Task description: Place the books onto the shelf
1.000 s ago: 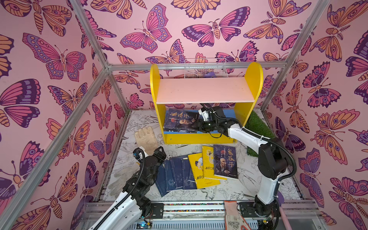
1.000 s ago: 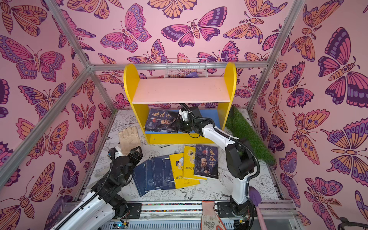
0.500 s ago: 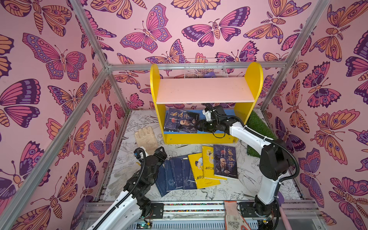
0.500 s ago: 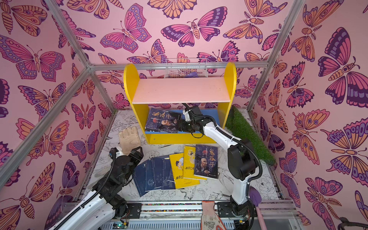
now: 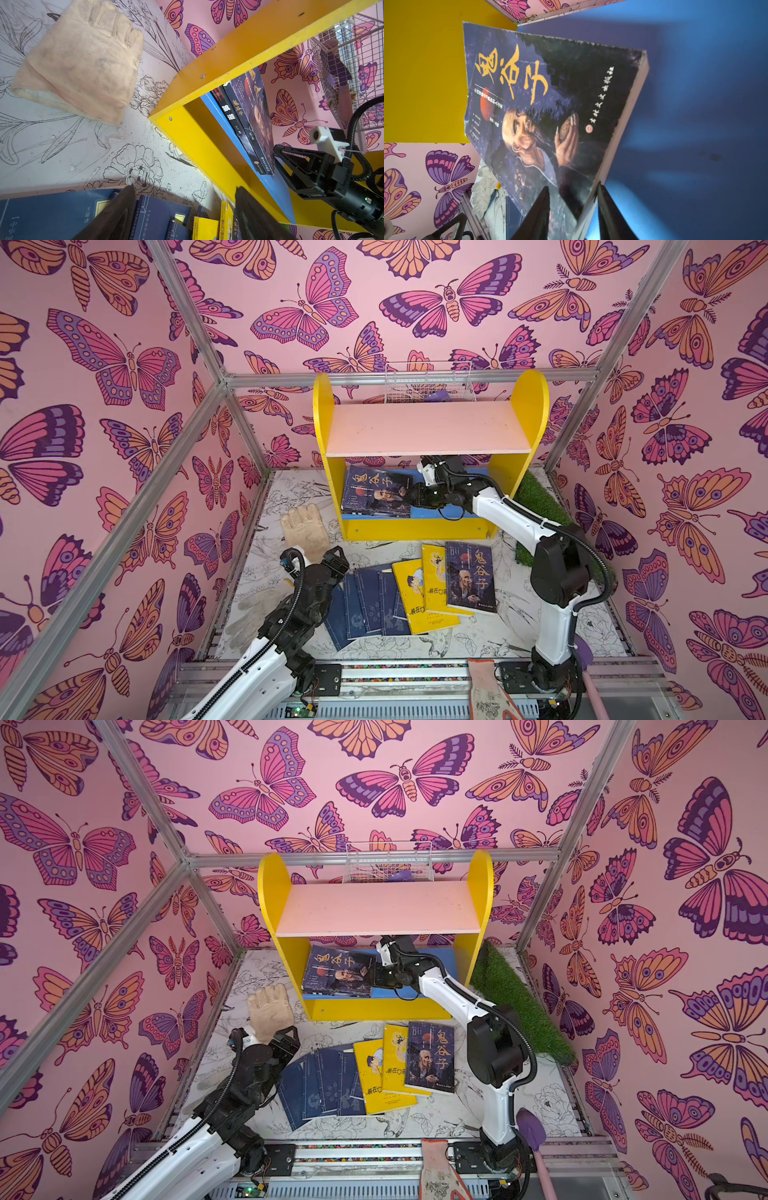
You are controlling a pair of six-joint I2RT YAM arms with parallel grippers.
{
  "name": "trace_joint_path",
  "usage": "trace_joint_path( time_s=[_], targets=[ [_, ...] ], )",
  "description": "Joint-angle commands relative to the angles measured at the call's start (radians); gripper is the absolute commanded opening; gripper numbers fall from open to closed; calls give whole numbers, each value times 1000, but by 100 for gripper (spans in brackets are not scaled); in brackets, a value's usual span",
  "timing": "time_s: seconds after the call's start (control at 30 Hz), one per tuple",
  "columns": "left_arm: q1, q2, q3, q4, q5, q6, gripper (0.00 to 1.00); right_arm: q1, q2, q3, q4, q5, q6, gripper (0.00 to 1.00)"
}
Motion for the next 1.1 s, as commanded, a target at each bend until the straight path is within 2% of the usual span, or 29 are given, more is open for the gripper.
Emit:
trace_joint_path(
  time_s=[0.0, 0.17, 0.27, 0.4, 0.57, 0.67, 0.73, 0.87, 0.97, 1.07],
  targets=[
    [4, 6, 2, 5, 11, -6, 78, 4, 36, 70, -14, -36, -56, 39],
    [4, 26, 4, 21, 17, -7, 78, 5, 61, 98, -36, -38, -78, 40],
    [4, 30, 7, 22, 16, -2, 78, 5, 21, 59, -13, -11, -86, 49],
    [4, 39, 12, 22, 24, 16, 78, 5, -130, -85, 96, 124, -87, 60],
    [2, 95, 28, 42, 86, 65, 79, 5, -354, -276, 126, 255, -101, 65],
    [-2, 166, 52, 102, 182, 165, 78, 2, -511, -445, 86, 350, -69, 66],
    [-18, 237, 89, 124, 250, 256, 78, -17, -592, -564, 57, 401, 19, 68],
    [-97, 413, 193, 156, 395, 471, 78, -112, -782, -853, 47, 398, 169, 71],
    [-165, 545, 269, 162, 518, 602, 78, -202, -869, -1001, -13, 387, 188, 73],
    [-221, 657, 328, 163, 621, 679, 79, -333, -909, -1127, -13, 284, 196, 74]
  ],
)
